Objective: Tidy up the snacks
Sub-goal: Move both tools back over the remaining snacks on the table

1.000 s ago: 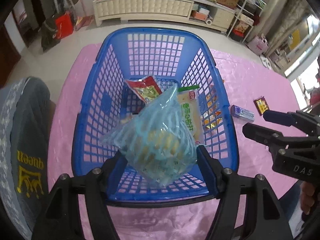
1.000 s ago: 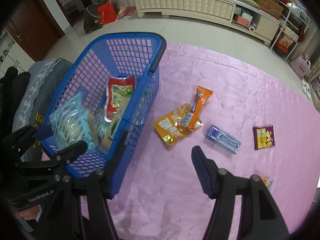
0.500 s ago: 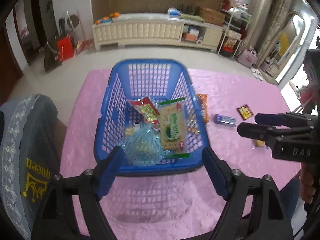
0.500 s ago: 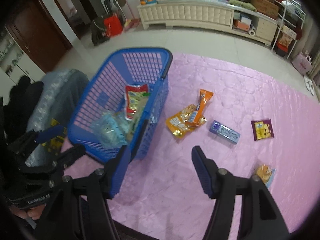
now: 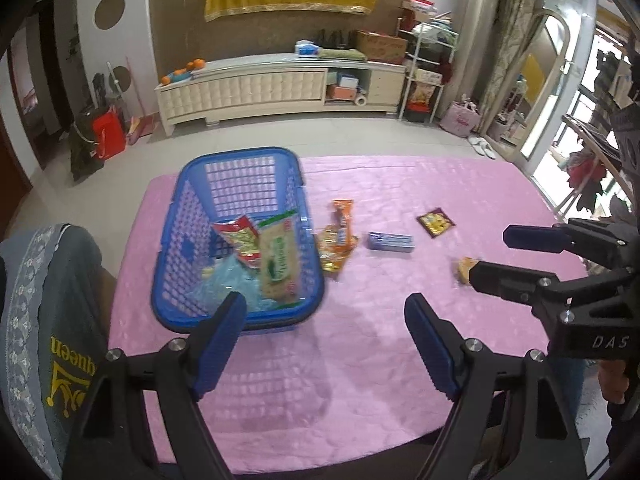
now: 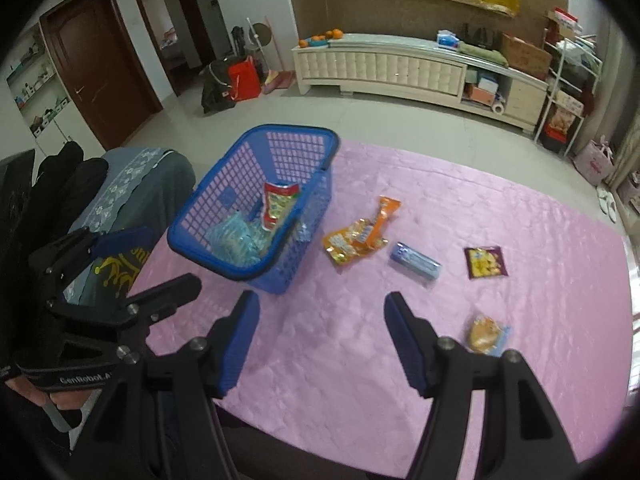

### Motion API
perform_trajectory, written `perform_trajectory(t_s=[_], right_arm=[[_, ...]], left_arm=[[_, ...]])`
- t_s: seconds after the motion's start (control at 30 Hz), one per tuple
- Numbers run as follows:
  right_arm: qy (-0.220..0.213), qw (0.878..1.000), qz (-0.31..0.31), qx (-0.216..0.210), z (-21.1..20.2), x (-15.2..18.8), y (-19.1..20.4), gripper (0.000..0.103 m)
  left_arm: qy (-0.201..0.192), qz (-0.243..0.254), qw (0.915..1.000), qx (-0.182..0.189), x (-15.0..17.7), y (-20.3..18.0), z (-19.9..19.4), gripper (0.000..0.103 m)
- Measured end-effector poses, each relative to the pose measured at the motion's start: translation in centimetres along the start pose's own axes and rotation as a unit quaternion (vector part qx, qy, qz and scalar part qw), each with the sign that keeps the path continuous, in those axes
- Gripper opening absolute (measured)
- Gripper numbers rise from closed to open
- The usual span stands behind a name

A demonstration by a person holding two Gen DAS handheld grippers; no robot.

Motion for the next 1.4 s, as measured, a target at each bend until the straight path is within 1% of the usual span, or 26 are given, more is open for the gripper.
perform_trajectory(t_s=[0.2,0.3,0.57,0.77,0.87,0.93,1.0,1.07,1.17,1.23,1.33,1.4], right_arm=[[-0.011,0.999,0.032,0.014,-2.0,1.2,-3.9,0.079],[-0.013,0.999,0.042,0.021,-2.5,1.8,-5.4,0.082],[-0.013,0.997,0.070,0.035,-3.2,3.9,-9.6,0.084],[-0.003,0.995,0.097,0.031,-2.4,5.8,-13.0,0.084],[0.003,0.993,0.112,0.033,-1.9,6.8,-14.8,0.084],[0.016,0.991,0.131,0.031,-1.4,7.5,-16.4,0.084],[0.015,0.989,0.145,0.026,-1.2,7.9,-18.0,0.084],[0.009,0.988,0.151,0.032,-1.2,8.3,-19.1,0.084],[0.003,0.988,0.150,0.047,-0.8,9.2,-21.0,0.084],[0.002,0.987,0.153,0.055,-0.3,10.1,-22.3,0.084],[0.000,0.985,0.163,0.063,0.6,11.4,-24.0,0.084],[-0.006,0.983,0.170,0.070,1.3,12.0,-25.1,0.084]], left_arm=[[-0.001,0.021,0.9997,0.011,0.1,-3.2,-0.2,0.081],[-0.001,0.023,0.9996,0.018,-0.1,-4.4,0.2,0.081],[0.013,0.045,0.9979,0.044,-0.2,-8.6,2.1,0.081],[0.037,0.060,0.9961,0.052,-0.1,-11.8,5.0,0.081],[0.048,0.065,0.9946,0.066,-0.1,-13.5,6.7,0.081],[0.055,0.067,0.9940,0.067,-0.2,-14.5,7.8,0.081],[0.059,0.068,0.9939,0.064,-0.3,-15.3,8.9,0.081],[0.057,0.062,0.9944,0.065,-0.3,-16.0,9.9,0.081],[0.066,0.048,0.9939,0.074,-0.1,-17.0,11.8,0.081],[0.065,0.042,0.9944,0.071,0.2,-17.9,12.7,0.081],[0.064,0.051,0.9938,0.075,0.7,-19.6,14.1,0.081],[0.074,0.059,0.9929,0.072,1.2,-20.6,15.3,0.081]])
Point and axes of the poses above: each gripper's, at about its wrist camera, not at the fingertips, and z roughly the way its jaws point, y to its left, x to its underside, the point moved 4 cm from there along z, roughly the way its jaws point, and after that the axes turned 1 degree about -z, right-handed, at the moved point
